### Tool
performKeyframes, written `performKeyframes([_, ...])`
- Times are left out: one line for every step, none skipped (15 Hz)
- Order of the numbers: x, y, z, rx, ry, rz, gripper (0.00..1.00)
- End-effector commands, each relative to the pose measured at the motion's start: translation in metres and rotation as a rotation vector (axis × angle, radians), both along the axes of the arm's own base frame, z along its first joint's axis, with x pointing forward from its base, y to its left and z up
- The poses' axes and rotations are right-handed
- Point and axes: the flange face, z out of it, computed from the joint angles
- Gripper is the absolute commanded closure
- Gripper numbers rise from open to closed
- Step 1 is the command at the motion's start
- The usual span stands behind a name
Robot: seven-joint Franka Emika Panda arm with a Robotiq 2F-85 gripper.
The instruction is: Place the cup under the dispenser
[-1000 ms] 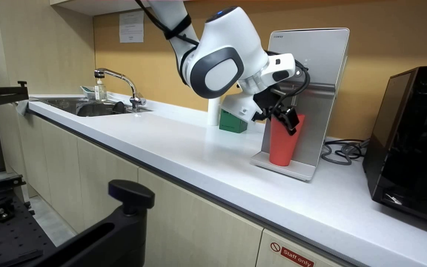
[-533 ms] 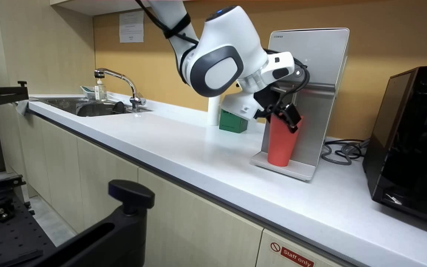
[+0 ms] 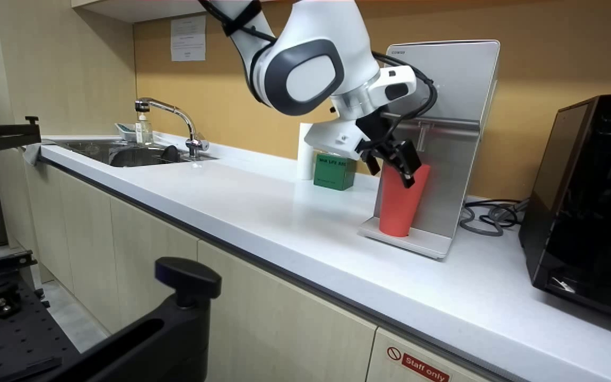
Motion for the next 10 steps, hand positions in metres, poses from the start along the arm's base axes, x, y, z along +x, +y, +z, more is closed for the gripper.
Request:
performKeyframes([-0.024, 0.013, 0.016, 0.006, 0.080, 0.001, 0.00])
performKeyframes([-0.029, 0.018, 0.020, 0.013, 0.108, 0.010, 0.00])
performKeyframes([-0.034, 0.026, 0.024, 0.025, 0.147, 0.020, 0.00])
performKeyframes([-0.037, 0.034, 0.027, 0.038, 0.181, 0.039, 0.00])
performKeyframes([-0.039, 0.043, 0.031, 0.051, 0.218, 0.063, 0.00])
performKeyframes([-0.041, 0.052, 0.035, 0.066, 0.253, 0.091, 0.00])
performKeyframes([-0.044, 0.060, 0.040, 0.075, 0.282, 0.113, 0.00])
performKeyframes([-0.047, 0.066, 0.048, 0.088, 0.292, 0.128, 0.00])
performKeyframes([-0.050, 0.070, 0.053, 0.085, 0.307, 0.139, 0.00])
performKeyframes([-0.053, 0.074, 0.057, 0.080, 0.319, 0.150, 0.00])
